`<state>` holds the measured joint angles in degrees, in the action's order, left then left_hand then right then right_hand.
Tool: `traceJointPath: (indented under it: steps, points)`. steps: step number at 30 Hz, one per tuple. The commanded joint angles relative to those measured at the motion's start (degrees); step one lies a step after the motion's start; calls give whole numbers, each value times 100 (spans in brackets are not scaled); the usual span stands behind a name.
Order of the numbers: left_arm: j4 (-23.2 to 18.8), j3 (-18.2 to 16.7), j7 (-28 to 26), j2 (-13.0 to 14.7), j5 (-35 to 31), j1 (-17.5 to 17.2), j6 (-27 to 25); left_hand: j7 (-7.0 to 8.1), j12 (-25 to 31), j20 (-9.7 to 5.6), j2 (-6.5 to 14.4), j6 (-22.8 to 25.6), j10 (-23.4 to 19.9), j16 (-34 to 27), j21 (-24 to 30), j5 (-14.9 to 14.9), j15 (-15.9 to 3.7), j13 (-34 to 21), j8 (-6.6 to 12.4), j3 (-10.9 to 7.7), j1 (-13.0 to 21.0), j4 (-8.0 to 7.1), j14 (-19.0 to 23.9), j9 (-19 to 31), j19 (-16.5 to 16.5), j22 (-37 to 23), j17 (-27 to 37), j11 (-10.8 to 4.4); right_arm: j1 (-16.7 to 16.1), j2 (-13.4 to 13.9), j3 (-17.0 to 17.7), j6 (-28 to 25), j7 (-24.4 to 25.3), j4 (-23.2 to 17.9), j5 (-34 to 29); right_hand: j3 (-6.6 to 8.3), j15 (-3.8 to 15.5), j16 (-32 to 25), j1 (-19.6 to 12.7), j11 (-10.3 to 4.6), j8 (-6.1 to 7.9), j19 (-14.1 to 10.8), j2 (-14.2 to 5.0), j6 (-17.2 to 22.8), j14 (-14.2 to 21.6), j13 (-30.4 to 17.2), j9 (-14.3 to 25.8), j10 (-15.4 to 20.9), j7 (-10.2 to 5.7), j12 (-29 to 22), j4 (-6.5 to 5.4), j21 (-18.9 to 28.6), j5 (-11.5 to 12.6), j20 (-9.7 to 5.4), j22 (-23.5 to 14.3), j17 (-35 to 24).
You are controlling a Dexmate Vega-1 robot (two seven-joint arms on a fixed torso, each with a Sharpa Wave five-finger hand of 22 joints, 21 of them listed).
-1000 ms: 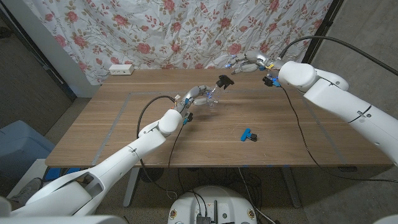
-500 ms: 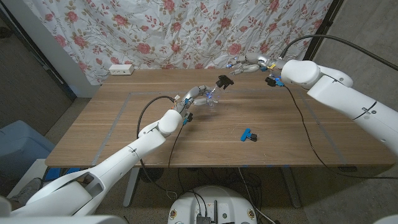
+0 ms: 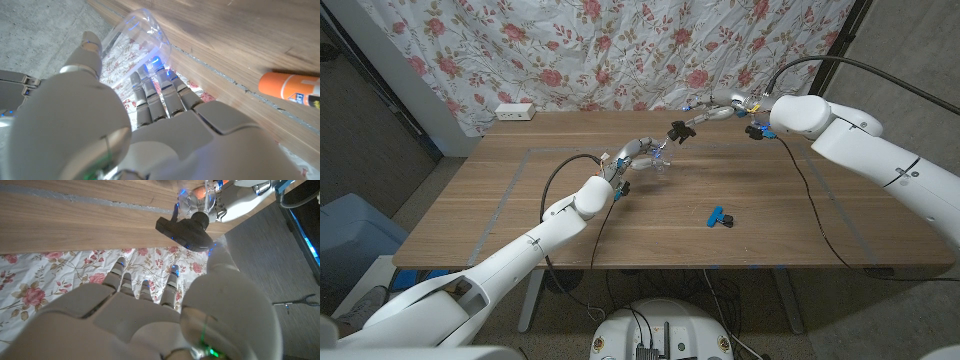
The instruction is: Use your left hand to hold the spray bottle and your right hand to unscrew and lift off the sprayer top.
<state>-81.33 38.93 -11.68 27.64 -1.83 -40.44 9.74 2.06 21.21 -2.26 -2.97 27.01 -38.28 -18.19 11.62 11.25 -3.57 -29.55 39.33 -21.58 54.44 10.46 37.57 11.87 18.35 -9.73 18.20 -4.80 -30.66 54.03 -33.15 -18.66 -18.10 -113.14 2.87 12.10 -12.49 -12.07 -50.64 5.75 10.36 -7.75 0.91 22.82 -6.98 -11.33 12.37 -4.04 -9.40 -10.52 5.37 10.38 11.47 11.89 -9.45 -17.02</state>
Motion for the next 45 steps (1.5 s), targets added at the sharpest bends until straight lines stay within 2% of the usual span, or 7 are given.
traceJointPath:
  steps: [1, 6, 14, 22, 30, 45]
  points:
    - [20, 24, 17, -16, -10, 18, 5, 92, 24, -404, 894, 81, -448, 21, -24, 20, -782, -255, 1275, -105, 30, -81, 48, 27, 55, -24, 22, -404, 164, -104, -174, 314, -324, 279, -161, -63, -11, 37, 146, 105, -18, 62, 24, -244, -132, -34, 17, -275, 54, 41, 6, -3, -61, 23, -25, 6]
    - [-6, 30, 9, -21, -12, 0, -9, 89, 23, -401, 899, 81, -454, 24, -25, 19, -782, -260, 1279, -107, 27, -80, 47, 27, 54, -24, 24, -407, 171, -153, -193, 475, -381, 387, -190, -90, -12, 59, 255, 152, -15, 112, 52, -506, -248, -37, 35, -546, 112, 53, 16, 1, -100, 23, -26, 12]
    - [3, 41, 21, -30, -11, 2, 10, 103, 19, -403, 894, 81, -454, 30, -24, 16, -794, -268, 1284, -102, 4, -85, 55, 27, 58, -24, 22, -415, 210, -237, -242, 716, -532, 563, -209, -77, -9, 76, 261, 210, 2, 151, 52, -672, -338, -38, 58, -698, 84, 47, 56, -1, -93, 23, -26, 21]
    - [15, 46, 40, -30, -10, 14, 17, 96, 15, -406, 899, 82, -454, 36, -25, 16, -792, -277, 1291, -107, 6, -78, 55, 27, 55, -24, 22, -408, 194, -319, -262, 724, -521, 599, -254, -35, -17, 87, 236, 238, 49, 268, 18, -777, -431, -39, 98, -757, 157, 7, 109, -21, -33, 27, -24, 35]
    - [86, 64, 62, -60, -12, 57, 72, 77, 9, -399, 903, 81, -449, 41, -26, 16, -785, -285, 1295, -110, 16, -68, 46, 27, 54, -24, 29, -397, 197, -387, -296, 704, -531, 639, -278, -23, -20, 82, 239, 264, 89, 285, 5, -741, -444, -38, 113, -762, 174, -8, 120, -17, -8, 25, -25, 39]
    - [89, 66, 71, -57, -23, 62, 87, 122, 1, -397, 907, 64, -454, 55, -26, 12, -796, -301, 1300, -108, -27, -81, 57, 26, 56, -24, 27, -424, 207, -483, -385, 643, -508, 712, -370, 32, -19, 49, 203, 239, 246, 267, -35, -527, -438, -35, 167, -719, 52, -64, 189, 17, 57, 5, -26, 51]
